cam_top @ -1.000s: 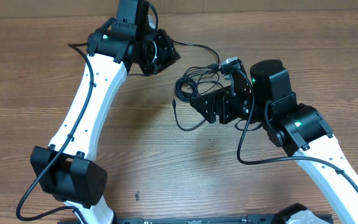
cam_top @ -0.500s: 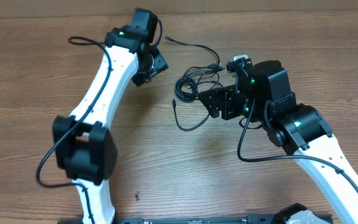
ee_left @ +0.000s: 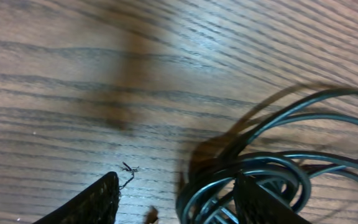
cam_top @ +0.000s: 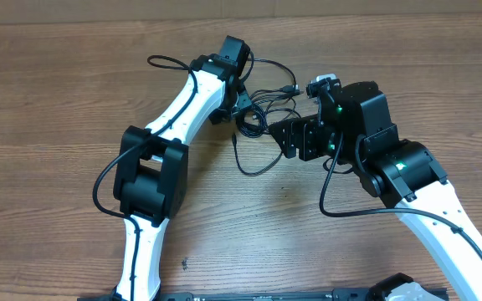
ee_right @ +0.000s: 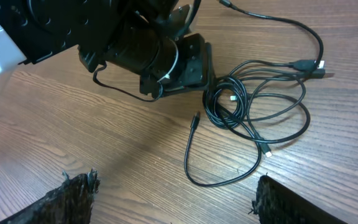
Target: Untangle cables
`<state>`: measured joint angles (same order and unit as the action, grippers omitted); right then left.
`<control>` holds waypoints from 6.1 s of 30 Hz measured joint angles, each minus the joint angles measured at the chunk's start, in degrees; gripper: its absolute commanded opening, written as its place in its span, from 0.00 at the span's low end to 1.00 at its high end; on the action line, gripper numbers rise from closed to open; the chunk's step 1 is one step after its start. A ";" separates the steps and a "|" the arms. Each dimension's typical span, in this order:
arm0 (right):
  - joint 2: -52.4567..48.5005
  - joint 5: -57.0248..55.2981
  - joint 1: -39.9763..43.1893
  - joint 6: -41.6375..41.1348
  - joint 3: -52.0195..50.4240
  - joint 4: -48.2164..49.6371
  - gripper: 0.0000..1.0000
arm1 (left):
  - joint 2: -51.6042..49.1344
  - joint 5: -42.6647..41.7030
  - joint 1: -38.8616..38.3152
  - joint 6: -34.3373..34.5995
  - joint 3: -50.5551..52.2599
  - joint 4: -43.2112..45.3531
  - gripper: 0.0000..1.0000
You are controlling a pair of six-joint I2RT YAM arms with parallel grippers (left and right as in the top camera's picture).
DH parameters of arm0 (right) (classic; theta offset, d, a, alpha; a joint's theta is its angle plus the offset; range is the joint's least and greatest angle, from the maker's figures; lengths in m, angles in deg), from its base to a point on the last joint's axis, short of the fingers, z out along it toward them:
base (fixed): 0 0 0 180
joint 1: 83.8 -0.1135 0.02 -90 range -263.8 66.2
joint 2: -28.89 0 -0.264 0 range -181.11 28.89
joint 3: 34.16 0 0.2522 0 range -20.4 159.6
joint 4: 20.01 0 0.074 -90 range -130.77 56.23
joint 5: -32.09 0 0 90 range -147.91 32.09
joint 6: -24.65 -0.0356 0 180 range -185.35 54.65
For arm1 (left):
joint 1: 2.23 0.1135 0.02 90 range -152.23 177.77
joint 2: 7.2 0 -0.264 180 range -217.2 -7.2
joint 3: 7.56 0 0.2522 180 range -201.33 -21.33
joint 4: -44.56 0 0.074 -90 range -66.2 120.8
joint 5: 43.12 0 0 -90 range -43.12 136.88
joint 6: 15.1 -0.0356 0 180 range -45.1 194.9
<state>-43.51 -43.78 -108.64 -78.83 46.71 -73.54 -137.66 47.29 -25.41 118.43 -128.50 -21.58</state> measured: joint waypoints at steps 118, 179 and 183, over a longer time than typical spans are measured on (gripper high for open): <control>0.72 32.92 7.43 31.71 0.00 11.76 0.04 | 38.58 -29.29 6.88 -73.64 -2.49 -19.04 0.80; 2.05 60.35 12.00 45.62 -0.33 16.46 0.04 | 38.97 -55.87 1.53 -74.53 -3.23 -28.09 0.50; 2.05 59.74 12.11 45.66 -0.37 16.41 0.04 | 38.91 -55.58 1.40 -73.48 -3.23 -27.65 0.48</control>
<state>-41.45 15.95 -96.53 -33.17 46.34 -57.13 -98.75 -8.29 -24.01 44.95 -131.74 -49.23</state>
